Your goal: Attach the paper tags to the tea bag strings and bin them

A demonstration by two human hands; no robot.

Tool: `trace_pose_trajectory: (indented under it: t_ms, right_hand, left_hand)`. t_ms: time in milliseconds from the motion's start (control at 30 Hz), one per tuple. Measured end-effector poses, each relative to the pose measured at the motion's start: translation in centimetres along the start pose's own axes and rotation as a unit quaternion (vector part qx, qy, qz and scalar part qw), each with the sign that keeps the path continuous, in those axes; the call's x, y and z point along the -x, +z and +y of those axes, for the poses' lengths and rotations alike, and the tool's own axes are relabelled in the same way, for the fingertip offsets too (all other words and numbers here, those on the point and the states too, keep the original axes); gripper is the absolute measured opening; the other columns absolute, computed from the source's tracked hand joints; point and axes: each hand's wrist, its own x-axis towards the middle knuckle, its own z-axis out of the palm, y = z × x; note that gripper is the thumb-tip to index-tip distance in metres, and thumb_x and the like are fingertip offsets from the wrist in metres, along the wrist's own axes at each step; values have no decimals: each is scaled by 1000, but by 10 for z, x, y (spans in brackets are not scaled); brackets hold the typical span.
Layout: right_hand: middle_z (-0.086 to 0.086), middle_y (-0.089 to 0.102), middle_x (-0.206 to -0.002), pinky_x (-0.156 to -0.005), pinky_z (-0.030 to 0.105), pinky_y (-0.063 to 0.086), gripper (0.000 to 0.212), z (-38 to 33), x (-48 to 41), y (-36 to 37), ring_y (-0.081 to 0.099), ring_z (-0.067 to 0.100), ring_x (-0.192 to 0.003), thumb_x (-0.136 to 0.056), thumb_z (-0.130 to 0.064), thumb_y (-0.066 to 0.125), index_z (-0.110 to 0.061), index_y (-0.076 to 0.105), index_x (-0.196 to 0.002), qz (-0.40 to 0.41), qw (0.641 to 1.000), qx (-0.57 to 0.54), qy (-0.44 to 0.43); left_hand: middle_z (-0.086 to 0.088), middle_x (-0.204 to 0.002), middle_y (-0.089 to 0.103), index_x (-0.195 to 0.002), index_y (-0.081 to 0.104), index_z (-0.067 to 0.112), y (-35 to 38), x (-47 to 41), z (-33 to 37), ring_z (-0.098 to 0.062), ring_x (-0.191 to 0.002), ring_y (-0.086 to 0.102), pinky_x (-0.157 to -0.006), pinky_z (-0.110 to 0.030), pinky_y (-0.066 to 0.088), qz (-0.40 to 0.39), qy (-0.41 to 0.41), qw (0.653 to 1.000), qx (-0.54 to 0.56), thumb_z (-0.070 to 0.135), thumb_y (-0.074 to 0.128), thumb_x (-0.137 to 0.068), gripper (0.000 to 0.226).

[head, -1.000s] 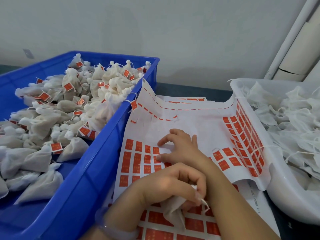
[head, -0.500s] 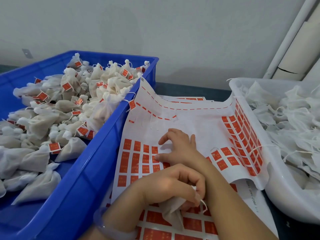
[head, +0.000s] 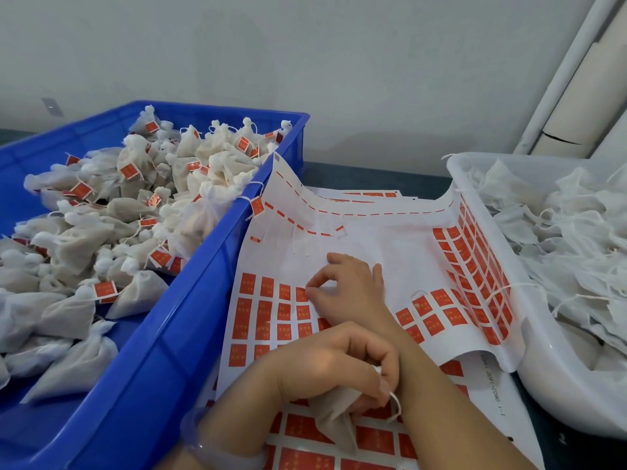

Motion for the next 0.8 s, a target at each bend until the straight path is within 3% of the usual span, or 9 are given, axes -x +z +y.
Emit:
trace_pose_trajectory:
  t_ms: [133, 267, 400, 567, 800]
  right_hand:
    - [-7, 33, -147, -111, 52, -12, 2, 3, 0, 2, 18, 16, -139, -91, -39, 52, -38, 51, -93, -1, 999, 32, -25]
    - [-10, 31, -149, -109, 53, -14, 28, 3, 2, 1, 14, 18, -141, -87, -49, 55, -40, 59, -113, -19, 999, 25, -38]
    - [-13, 40, -144, -110, 52, -13, 19, 2, 3, 0, 18, 14, -139, -84, -47, 61, -36, 69, -98, -6, 999, -4, -40]
    - [-13, 42, -141, -110, 51, -13, 4, 2, 5, 0, 22, 11, -136, -90, -40, 54, -39, 57, -87, 2, 999, -2, -54]
    - [-11, 43, -140, -111, 49, -15, 13, 1, 6, -5, 23, 11, -136, -91, -26, 48, -33, 51, -81, -19, 997, -43, -66]
  left_hand:
    - [12, -63, 57, -74, 60, 18, 0, 0, -1, -2, -55, 50, -58, -16, 43, -4, -6, 1000, -3, 13, 51, -78, 11]
    - [12, -63, 57, -74, 61, 20, 0, 0, -1, -2, -55, 50, -58, -17, 43, -4, -7, 1000, 3, 12, 51, -79, 13]
    - [12, -62, 57, -74, 61, 20, -1, -1, -1, -2, -54, 50, -58, -17, 43, 0, -10, 1000, -3, 11, 51, -79, 14]
    - [14, -62, 57, -75, 59, 17, 1, 0, 0, -1, -55, 51, -58, -14, 43, 6, -13, 1000, -18, 4, 48, -81, 18]
    - [13, -62, 57, -73, 59, 19, 2, -1, 1, -2, -54, 50, -58, -16, 43, 12, -14, 999, -27, 2, 47, -81, 22]
